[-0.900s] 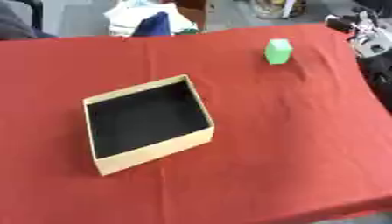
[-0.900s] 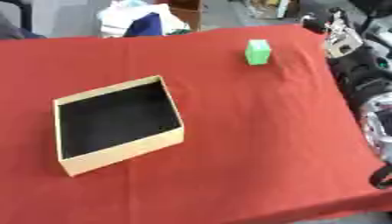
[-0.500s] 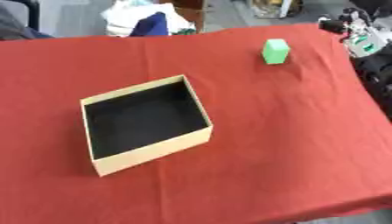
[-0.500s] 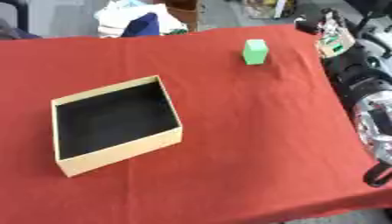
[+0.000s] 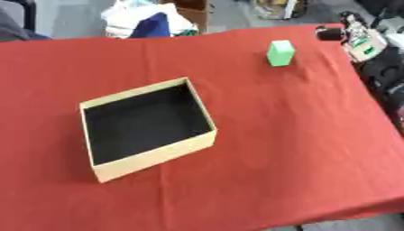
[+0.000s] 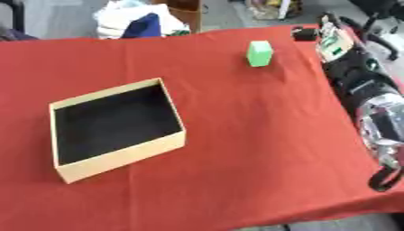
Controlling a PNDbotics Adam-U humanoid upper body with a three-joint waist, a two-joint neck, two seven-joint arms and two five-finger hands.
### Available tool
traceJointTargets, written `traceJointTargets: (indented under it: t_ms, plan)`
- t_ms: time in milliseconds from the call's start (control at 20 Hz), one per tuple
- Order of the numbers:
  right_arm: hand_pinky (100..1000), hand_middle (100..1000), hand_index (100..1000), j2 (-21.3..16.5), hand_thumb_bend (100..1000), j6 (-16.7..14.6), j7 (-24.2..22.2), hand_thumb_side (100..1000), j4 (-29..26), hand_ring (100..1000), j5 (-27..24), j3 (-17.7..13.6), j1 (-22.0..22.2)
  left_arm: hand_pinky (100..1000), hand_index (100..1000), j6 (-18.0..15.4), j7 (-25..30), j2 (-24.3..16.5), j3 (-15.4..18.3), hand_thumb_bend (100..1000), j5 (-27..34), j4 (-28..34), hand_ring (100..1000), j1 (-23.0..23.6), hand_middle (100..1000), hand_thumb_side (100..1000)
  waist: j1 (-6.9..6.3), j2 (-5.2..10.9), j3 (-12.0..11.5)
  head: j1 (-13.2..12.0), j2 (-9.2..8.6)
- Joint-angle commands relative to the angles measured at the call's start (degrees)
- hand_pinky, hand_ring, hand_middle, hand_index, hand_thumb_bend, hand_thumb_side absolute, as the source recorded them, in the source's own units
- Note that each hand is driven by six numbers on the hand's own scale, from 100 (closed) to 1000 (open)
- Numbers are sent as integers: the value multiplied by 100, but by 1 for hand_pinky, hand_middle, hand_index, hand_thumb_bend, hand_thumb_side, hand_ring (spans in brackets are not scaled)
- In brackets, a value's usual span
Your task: Pick up objects on the table and place them in the box.
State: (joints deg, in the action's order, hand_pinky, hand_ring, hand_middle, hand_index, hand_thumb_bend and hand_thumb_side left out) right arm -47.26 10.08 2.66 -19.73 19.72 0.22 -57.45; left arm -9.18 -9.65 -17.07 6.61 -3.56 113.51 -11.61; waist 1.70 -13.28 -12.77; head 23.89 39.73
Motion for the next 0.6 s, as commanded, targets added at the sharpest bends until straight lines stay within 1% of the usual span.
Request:
traceJointTargets:
  t_ms: [50, 200, 600]
  plan:
    - [779, 952, 1000, -169, 100, 59, -283, 226, -159, 897, 316, 192, -77, 678, 795, -18, 29, -117, -1, 100, -1, 109, 640, -73, 593, 622, -1, 72, -11, 65, -22]
    - [787, 961, 1000, -182, 100, 95, -563, 229, -302, 901, 596, 241, -78, 678, 795, -25, 33, -114, 0, 100, 0, 109, 640, -90, 593, 622, 5, 49, -34, 100, -35]
    - [803, 987, 1000, -228, 100, 120, -1270, 231, -878, 910, 1303, 124, -80, 677, 795, -32, 34, -96, 10, 100, -15, 109, 640, -127, 593, 627, 71, -55, -135, 180, -57]
